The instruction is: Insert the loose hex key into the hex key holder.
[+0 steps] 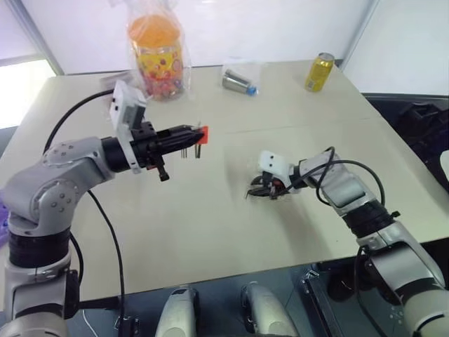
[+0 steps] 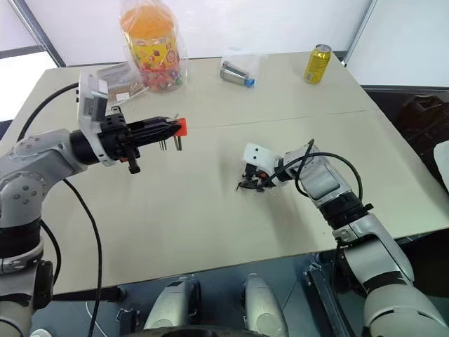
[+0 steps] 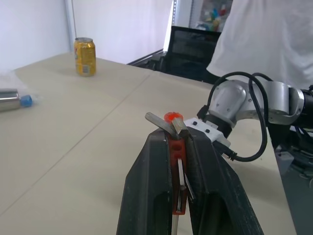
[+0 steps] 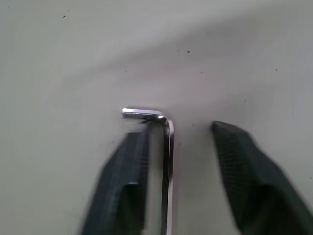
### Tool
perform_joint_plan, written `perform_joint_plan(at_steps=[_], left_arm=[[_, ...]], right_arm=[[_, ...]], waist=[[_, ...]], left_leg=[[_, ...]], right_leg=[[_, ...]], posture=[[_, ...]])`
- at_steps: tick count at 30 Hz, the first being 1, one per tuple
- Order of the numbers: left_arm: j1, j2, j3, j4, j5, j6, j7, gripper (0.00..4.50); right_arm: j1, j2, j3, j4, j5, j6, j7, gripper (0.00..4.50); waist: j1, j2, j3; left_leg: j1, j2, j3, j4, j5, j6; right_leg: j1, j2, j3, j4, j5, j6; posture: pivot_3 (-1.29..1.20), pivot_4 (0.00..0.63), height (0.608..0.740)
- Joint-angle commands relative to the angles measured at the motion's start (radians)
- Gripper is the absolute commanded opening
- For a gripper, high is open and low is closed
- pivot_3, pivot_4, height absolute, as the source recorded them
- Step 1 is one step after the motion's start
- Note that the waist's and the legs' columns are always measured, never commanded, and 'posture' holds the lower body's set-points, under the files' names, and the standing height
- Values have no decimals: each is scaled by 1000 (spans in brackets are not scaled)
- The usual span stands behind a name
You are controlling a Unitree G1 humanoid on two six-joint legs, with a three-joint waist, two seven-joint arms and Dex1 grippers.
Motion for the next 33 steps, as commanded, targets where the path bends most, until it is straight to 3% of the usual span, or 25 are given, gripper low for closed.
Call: perform_joint_plan(at_steps=[1, 6, 14, 18, 25, 33], left_arm=[[-5, 13, 27, -30, -13, -13, 5, 0], [-8, 7, 21, -29, -10, -16, 9, 0], [-43, -43, -8, 4, 26, -57, 32, 0], [-70, -73, -17, 36, 54, -83, 47, 0], [-102, -97, -27, 85, 100, -127, 50, 0], [-139, -118, -37, 120, 135, -160, 52, 0]], right_arm=[[-2, 3, -5, 5, -34, 2, -19, 31], [22, 25, -65, -35, -13, -35, -70, 31], [-79, 259, -399, -36, 47, -330, -559, 31], [-177, 417, -560, -128, 198, -304, -749, 31], [-188, 532, -542, -306, 374, -168, -745, 31], [-138, 521, -466, -405, 447, -77, -667, 31]], waist=[[0, 0, 0], [1, 0, 0], [0, 0, 0], [2, 0, 0], [0, 1, 0], [0, 1, 0]], left_leg=[[0, 0, 0, 0, 0, 0], [0, 0, 0, 0, 0, 0], [-3, 0, 0, -1, 0, 0], [-13, 0, 0, 1, 2, -3], [-13, 0, -1, -1, 2, -3], [-13, 0, -1, -1, 2, -3]], right_leg=[[0, 0, 0, 0, 0, 0], [0, 0, 0, 0, 0, 0], [-5, 0, 0, 3, 0, 1], [-14, -1, 0, 5, 2, 2], [-15, -1, 0, 5, 2, 2], [-15, -1, -1, 5, 2, 2]], posture=[[0, 150, 740], [0, 150, 740], [0, 150, 740], [0, 150, 740], [0, 150, 740], [0, 150, 740]])
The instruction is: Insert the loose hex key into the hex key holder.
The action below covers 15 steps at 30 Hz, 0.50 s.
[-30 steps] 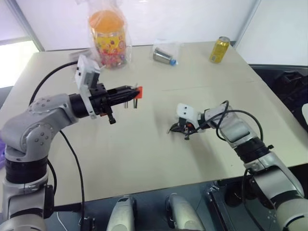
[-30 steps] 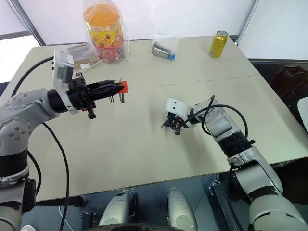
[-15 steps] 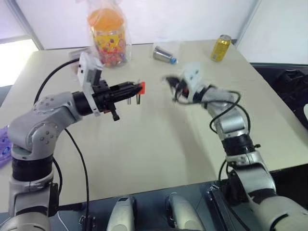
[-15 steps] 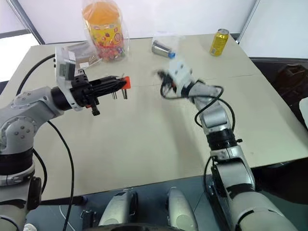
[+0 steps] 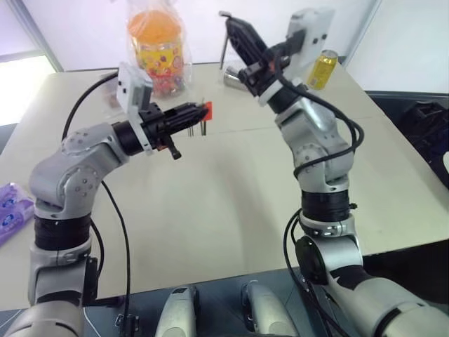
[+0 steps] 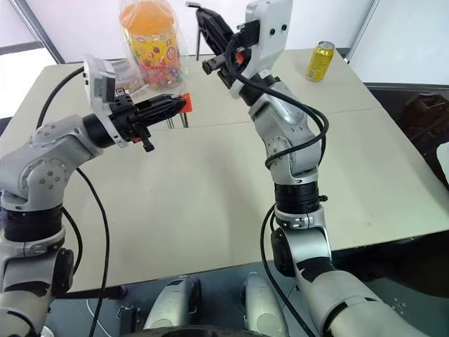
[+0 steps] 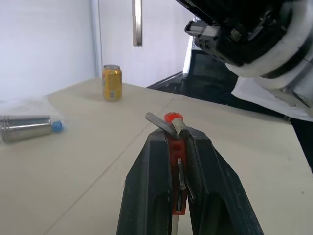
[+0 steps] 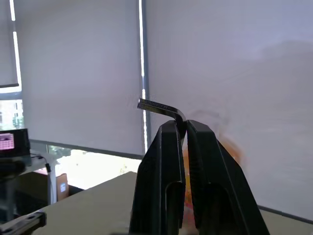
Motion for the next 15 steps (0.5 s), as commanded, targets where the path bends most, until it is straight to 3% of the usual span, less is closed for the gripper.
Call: perform_joint_plan(at_steps=[1, 15], left_arm=[[-36, -4, 10, -1, 13, -29, 3, 0], [-48, -3, 15, 29, 36, -50, -18, 0]], right_arm=[[8, -13, 25, -69, 33, 20, 33, 31], [13, -48, 48, -117, 63, 66, 72, 31]], waist=[[0, 0, 0], [0, 0, 0]], left_leg=[[0, 0, 0, 0, 0, 0], [0, 0, 0, 0, 0, 0]], right_leg=[[0, 0, 0, 0, 0, 0], [0, 0, 0, 0, 0, 0]], posture=[[0, 150, 740], [0, 150, 740]])
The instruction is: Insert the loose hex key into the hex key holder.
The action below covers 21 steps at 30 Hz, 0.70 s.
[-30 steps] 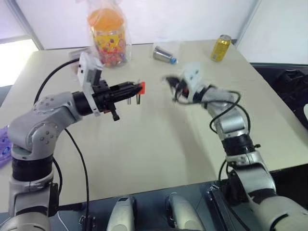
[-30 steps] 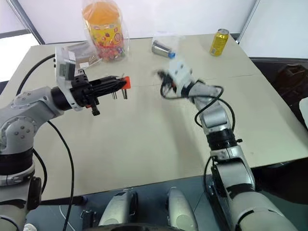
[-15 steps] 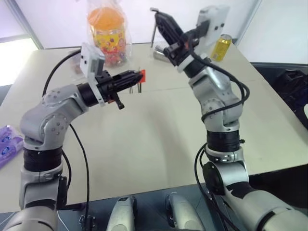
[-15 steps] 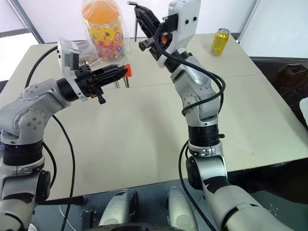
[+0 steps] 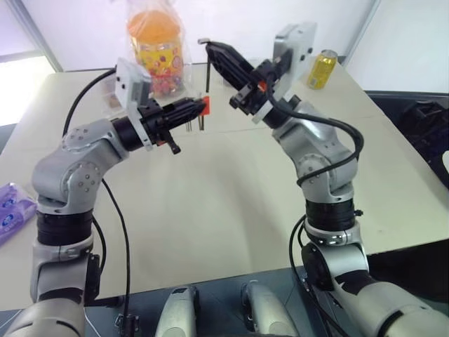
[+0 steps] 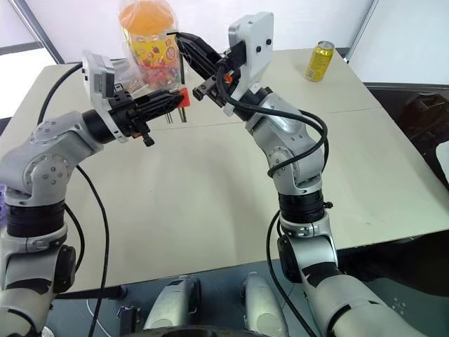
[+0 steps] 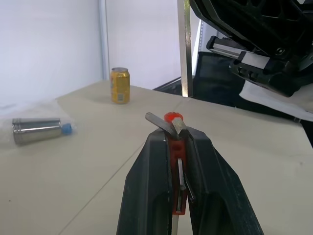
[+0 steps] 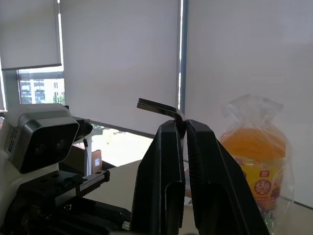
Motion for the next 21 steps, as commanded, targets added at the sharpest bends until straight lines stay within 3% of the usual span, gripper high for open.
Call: perform_joint_plan(at_steps=[1, 21], left_arm=[[-27, 1, 16, -12, 1, -28, -7, 0], [-31, -9, 17, -34, -16, -12, -3, 0]], right_arm=[[-17, -5, -1, -50, 21, -1, 4, 31], [5, -8, 7, 6, -33, -60, 2, 31]], waist=[[0, 0, 0], [0, 0, 0]], left_leg=[[0, 0, 0, 0, 0, 0], [0, 0, 0, 0, 0, 0]], right_leg=[[0, 0, 0, 0, 0, 0], [0, 0, 0, 0, 0, 0]], posture=[[0, 150, 740], [0, 150, 740]])
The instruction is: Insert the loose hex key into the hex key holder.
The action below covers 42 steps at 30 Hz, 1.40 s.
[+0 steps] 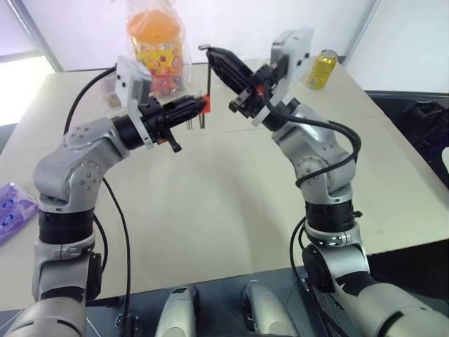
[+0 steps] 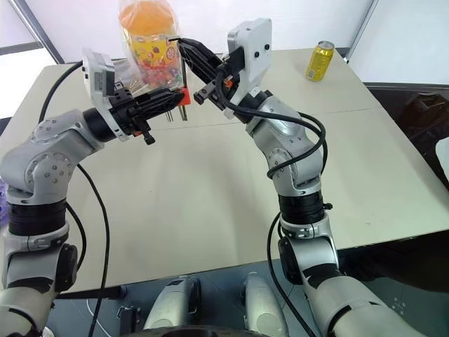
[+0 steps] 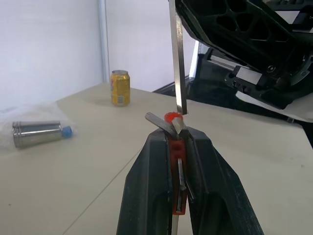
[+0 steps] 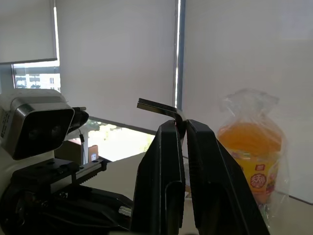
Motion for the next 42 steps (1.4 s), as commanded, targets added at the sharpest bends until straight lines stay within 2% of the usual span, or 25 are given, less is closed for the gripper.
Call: perform_joint_plan(at_steps=[1, 24, 42], left_arm=[[-25, 0, 16, -36, -17, -9, -3, 0], [-24, -11, 10, -37, -14, -1, -4, 0], [-36, -2, 20, -30, -17, 2, -11, 0]], right_arm=[[-10, -4, -3, -8, -5, -33, 2, 31], [-11, 15, 16, -27, -1, -29, -2, 31], [3, -19, 16, -15, -19, -51, 9, 31]], waist=[[0, 0, 0], [0, 0, 0], [0, 0, 0]], left_leg=[[0, 0, 0, 0, 0, 0], [0, 0, 0, 0, 0, 0], [0, 0, 0, 0, 0, 0]], right_leg=[[0, 0, 0, 0, 0, 0], [0, 0, 0, 0, 0, 0], [0, 0, 0, 0, 0, 0]], posture=[[0, 150, 740], [0, 150, 740], [0, 150, 740]])
